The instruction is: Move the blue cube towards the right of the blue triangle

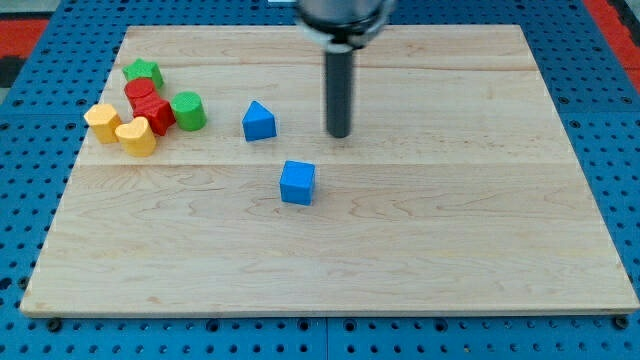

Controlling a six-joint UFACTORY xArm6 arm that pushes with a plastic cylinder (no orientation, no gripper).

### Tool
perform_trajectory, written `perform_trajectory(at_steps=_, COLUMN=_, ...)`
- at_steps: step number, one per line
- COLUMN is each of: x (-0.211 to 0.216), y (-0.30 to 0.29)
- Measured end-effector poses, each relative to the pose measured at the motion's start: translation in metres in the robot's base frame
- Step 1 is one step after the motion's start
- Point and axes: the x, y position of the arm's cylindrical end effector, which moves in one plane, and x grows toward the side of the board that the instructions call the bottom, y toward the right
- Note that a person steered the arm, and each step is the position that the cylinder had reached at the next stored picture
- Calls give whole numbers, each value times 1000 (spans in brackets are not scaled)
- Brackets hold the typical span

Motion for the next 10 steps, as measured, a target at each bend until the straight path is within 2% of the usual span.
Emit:
perform_trajectory(at_steps=2, x=0, y=-130)
perform_trajectory(at_steps=3, x=-2, y=-69)
perform_trajectory(at_steps=4, x=0, y=52)
perform_trajectory(at_steps=5, x=1, y=142)
perform_trajectory(at_steps=6, x=2, y=185)
perform_trajectory(at_steps=7, x=2, y=193)
perform_trajectory(at_steps=8, x=45, y=204)
perform_trajectory(at_steps=9, x=151, y=183)
perform_trajectory(at_steps=10, x=189, y=71)
